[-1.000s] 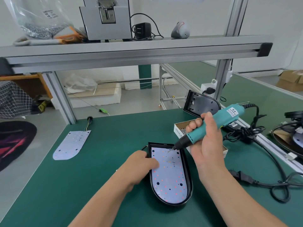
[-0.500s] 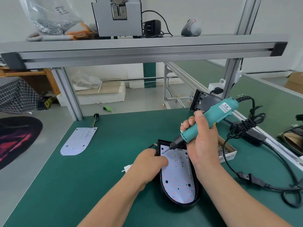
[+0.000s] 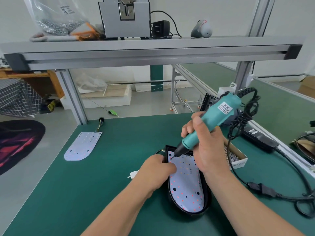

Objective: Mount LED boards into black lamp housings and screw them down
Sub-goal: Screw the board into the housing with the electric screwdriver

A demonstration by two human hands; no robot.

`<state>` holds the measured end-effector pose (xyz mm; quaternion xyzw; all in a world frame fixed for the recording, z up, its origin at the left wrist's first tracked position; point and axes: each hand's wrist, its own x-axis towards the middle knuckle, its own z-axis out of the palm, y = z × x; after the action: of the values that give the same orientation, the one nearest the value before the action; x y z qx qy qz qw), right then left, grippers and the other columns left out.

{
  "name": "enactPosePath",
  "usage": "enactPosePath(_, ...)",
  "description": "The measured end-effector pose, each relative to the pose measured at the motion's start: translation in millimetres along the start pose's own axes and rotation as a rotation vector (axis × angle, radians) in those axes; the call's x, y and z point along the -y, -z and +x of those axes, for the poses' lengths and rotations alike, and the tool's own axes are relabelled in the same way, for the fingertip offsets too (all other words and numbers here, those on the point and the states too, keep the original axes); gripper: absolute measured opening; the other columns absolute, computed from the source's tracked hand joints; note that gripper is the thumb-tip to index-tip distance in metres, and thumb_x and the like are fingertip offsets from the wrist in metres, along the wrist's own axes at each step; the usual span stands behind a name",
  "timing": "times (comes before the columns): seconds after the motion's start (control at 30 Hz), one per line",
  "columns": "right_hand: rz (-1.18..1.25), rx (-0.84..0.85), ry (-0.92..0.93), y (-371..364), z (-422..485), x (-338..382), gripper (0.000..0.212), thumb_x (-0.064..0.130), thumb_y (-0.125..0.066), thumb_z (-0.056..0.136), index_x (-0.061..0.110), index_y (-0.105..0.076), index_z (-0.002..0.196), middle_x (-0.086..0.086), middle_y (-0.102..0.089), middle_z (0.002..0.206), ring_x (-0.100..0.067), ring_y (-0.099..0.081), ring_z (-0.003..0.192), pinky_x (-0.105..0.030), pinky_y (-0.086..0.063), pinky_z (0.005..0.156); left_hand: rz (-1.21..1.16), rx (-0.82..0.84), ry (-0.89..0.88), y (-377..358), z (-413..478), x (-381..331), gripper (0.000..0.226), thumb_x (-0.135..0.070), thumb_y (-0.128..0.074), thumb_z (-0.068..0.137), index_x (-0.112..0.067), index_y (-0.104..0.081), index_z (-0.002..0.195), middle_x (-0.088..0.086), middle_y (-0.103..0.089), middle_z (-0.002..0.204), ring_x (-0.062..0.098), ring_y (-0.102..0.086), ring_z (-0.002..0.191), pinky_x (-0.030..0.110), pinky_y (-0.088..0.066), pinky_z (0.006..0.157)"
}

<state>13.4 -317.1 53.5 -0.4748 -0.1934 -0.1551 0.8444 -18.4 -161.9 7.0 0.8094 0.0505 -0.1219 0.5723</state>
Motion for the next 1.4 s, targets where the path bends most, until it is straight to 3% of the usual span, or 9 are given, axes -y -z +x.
enactPosePath(0.2,-0.040,0.091,-0.065,-8,0,-1,0.015,0.024,-0.072,0.092,0.021,-0.058,0.085,-0.006,-0.045,0.071,-0.026,-0.046,0.067,-0.038,-0.046,0.070,-0.023,0.034,0.012,0,0,1,0.028,-0.026,-0.063,0.063,-0.013,-0.062,0.088,0.006,-0.051,0.082,0.021,-0.042,0.076,0.039,-0.029,0.072)
enactPosePath(0.33,-0.004,0.139,-0.101,-2,-1,-2,0.014,0.023,-0.073,0.090,0.017,-0.063,0.097,-0.007,-0.047,0.074,-0.025,-0.049,0.069,-0.041,-0.048,0.076,-0.009,0.038,0.027,2,-4,-4,0.028,-0.027,-0.063,0.063,-0.017,-0.060,0.089,0.006,-0.049,0.080,0.022,-0.038,0.074,0.037,-0.026,0.065)
enactPosePath(0.57,0.001,0.157,-0.020,7,-3,12,0.042,0.038,-0.082,0.090,0.015,-0.065,0.121,-0.003,-0.058,0.078,-0.022,-0.058,0.078,-0.044,-0.049,0.087,0.011,0.032,0.037,6,-5,-5,0.025,-0.022,-0.066,0.072,-0.016,-0.043,0.080,-0.008,-0.030,0.054,0.016,-0.023,0.046,0.020,-0.015,0.045)
enactPosePath(0.67,0.059,0.099,0.000,12,-2,18,0.038,0.037,-0.080,0.092,0.016,-0.064,0.119,-0.004,-0.053,0.078,-0.025,-0.054,0.077,-0.041,-0.051,0.086,0.014,0.043,0.047,8,-7,-6,0.036,-0.037,-0.068,0.071,-0.021,-0.036,0.076,-0.007,-0.028,0.056,0.017,-0.022,0.047,0.020,-0.014,0.046)
enactPosePath(0.77,0.166,-0.016,-0.051,21,-3,16,0.015,0.027,-0.063,0.103,0.017,-0.063,0.115,-0.004,-0.049,0.078,-0.021,-0.054,0.075,-0.039,-0.051,0.085,-0.033,0.005,0.094,13,-5,-10,0.047,-0.060,-0.060,0.085,-0.024,-0.030,0.078,-0.004,-0.031,0.061,0.018,-0.023,0.048,0.019,-0.017,0.047)
enactPosePath(0.9,0.280,-0.140,-0.125,35,-1,11,0.015,0.029,-0.060,0.103,0.017,-0.061,0.112,0.000,-0.049,0.078,-0.016,-0.054,0.073,-0.033,-0.053,0.081,-0.171,-0.148,0.113,21,1,-11,0.013,-0.013,-0.044,0.097,-0.013,-0.048,0.084,0.002,-0.049,0.065,0.015,-0.029,0.048,0.024,-0.023,0.048)
enactPosePath(1.07,0.343,-0.186,-0.147,42,1,8,0.013,0.028,-0.064,0.103,0.017,-0.062,0.109,0.000,-0.050,0.077,-0.016,-0.054,0.072,-0.034,-0.053,0.082,-0.641,-0.185,0.065,25,-3,-16,0.031,0.016,-0.035,0.100,0.005,-0.062,0.112,0.014,-0.062,0.090,0.012,-0.057,0.055,0.020,-0.043,0.043)
enactPosePath(1.23,0.371,-0.191,-0.151,43,1,10,0.014,0.028,-0.065,0.101,0.016,-0.061,0.108,0.000,-0.049,0.077,-0.016,-0.053,0.072,-0.034,-0.053,0.081,-0.803,-0.148,0.054,26,-5,-17,0.014,-0.004,-0.053,0.110,0.000,-0.065,0.107,0.005,-0.073,0.079,0.006,-0.054,0.051,0.017,-0.037,0.039)
enactPosePath(1.4,0.405,-0.212,-0.142,40,1,13,0.011,0.027,-0.064,0.103,0.016,-0.064,0.104,0.000,-0.050,0.076,-0.017,-0.052,0.072,-0.035,-0.052,0.082,-0.793,-0.054,0.001,30,-8,-20,0.018,-0.022,-0.066,0.105,-0.009,-0.063,0.094,0.001,-0.063,0.075,0.005,-0.044,0.051,0.015,-0.030,0.038)
